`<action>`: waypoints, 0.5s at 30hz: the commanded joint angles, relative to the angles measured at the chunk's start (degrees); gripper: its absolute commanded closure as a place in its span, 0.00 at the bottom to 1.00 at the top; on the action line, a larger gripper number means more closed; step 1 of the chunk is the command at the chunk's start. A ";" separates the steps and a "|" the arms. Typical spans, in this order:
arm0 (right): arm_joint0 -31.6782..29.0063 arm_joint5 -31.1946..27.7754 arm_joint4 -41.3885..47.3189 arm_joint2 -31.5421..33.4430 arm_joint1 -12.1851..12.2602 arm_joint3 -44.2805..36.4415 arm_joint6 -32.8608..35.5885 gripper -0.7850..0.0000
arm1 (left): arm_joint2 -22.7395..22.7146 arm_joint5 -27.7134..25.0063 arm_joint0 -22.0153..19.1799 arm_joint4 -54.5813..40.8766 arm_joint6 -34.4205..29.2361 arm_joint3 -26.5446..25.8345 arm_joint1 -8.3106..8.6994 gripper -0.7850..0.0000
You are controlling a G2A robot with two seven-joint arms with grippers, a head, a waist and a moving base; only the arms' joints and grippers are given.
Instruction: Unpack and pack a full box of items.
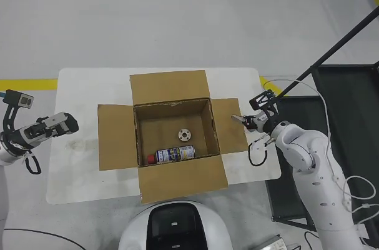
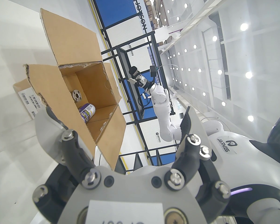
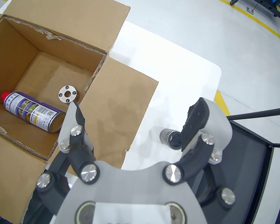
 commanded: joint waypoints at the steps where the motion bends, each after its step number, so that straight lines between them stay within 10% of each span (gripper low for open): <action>1: 0.01 0.49 0.48 0.39 0.00 0.82 -0.32 0.00 | 0.00 0.00 0.00 0.00 0.00 0.00 0.00 0.00; 15: 8.13 -1.07 4.37 3.24 1.09 24.17 7.23 0.00 | 0.00 0.00 0.00 0.00 0.00 0.00 0.00 0.00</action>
